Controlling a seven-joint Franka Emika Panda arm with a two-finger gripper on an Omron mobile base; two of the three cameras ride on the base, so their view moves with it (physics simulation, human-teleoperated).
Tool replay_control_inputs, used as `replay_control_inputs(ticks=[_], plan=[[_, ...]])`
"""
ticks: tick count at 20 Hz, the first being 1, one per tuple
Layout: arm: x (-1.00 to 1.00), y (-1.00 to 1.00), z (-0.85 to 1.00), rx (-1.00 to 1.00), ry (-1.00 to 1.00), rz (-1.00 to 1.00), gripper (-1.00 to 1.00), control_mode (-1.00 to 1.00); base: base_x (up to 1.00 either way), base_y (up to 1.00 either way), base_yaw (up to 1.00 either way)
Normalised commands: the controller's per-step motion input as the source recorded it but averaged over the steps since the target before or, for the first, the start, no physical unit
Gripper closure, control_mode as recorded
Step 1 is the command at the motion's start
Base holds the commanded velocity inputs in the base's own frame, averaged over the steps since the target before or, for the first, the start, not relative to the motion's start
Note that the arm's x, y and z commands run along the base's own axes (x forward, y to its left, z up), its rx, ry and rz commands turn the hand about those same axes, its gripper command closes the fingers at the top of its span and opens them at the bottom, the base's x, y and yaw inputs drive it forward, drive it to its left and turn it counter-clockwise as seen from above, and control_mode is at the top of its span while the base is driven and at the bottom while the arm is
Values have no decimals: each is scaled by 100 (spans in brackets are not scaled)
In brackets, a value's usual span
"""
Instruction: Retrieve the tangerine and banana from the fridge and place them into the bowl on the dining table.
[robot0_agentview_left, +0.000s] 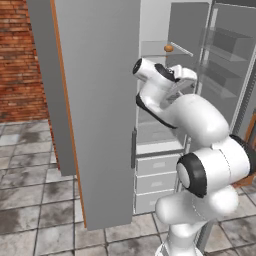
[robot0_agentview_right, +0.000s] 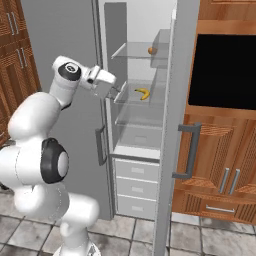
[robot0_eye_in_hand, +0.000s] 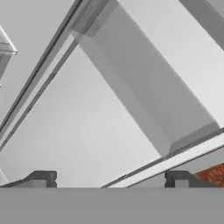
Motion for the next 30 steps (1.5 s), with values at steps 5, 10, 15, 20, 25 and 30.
replay_control_inputs(ticks=[5,10,15,20,25,30], plan=[[-55,54,0,23,-15,8,-100,-100,0,0,0],[-60,16,0,35,-4,15,-100,-100,0,0,0],[-53,1,-1,38,0,19,-100,-100,0,0,0],[-47,0,-3,35,0,30,-100,-100,0,0,0],[-50,8,-1,24,0,27,-100,-100,0,0,0],[-50,33,-5,7,-3,14,-100,-100,0,0,0]])
